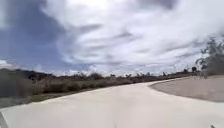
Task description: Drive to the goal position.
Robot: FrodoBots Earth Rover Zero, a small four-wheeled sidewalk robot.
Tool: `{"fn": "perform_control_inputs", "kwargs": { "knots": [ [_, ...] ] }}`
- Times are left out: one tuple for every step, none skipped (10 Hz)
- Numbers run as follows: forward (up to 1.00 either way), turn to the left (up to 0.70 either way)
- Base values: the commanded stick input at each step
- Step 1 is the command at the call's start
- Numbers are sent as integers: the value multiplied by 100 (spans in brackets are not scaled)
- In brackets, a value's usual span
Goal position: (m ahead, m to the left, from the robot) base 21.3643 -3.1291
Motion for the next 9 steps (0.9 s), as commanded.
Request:
{"fn": "perform_control_inputs", "kwargs": {
  "knots": [
    [85, -11],
    [85, 0],
    [85, -3],
    [85, -27],
    [85, -31],
    [85, -34],
    [85, 0],
    [85, 0],
    [85, 0]
  ]
}}
